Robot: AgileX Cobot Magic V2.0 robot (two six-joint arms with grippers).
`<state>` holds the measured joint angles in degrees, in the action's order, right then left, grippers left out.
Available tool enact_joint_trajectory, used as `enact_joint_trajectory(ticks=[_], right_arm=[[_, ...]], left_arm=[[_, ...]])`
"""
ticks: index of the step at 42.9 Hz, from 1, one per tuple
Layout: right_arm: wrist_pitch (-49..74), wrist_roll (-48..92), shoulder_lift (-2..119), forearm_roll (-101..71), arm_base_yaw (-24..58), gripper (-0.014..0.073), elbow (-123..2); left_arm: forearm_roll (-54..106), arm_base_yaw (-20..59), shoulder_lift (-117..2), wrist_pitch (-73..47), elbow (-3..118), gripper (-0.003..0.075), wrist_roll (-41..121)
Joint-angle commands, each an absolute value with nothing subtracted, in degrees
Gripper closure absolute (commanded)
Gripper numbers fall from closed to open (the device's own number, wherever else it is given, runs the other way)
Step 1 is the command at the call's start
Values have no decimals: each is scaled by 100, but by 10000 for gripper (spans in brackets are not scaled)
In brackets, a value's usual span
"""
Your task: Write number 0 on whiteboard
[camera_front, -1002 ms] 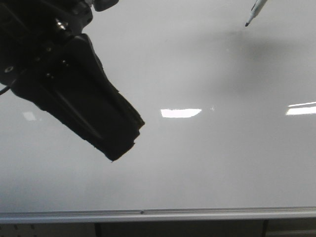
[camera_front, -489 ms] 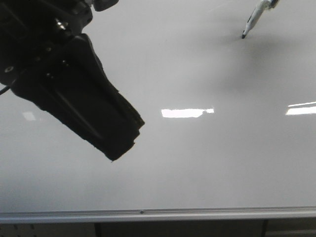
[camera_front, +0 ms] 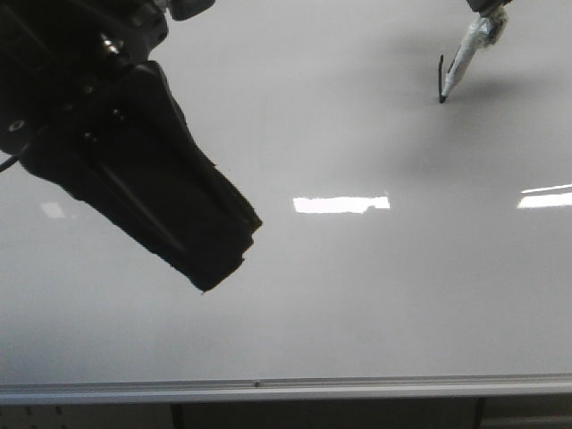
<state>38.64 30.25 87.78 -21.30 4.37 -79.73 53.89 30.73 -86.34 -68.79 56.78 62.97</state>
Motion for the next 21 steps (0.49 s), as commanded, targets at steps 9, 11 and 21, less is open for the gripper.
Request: enact_joint_trajectory(ticks=[9, 11, 21], right_arm=[[3583, 3042, 8593, -2002, 416, 661, -8191], [3589, 3042, 8593, -1957, 416, 661, -8191], [3668, 2988, 8593, -1746, 381, 661, -8191]], left_arm=[[5754, 3102, -8408, -7017, 5836, 740, 6294], [5754, 3102, -8408, -7017, 5836, 740, 6294], [5754, 3102, -8408, -7009, 5836, 740, 6294]])
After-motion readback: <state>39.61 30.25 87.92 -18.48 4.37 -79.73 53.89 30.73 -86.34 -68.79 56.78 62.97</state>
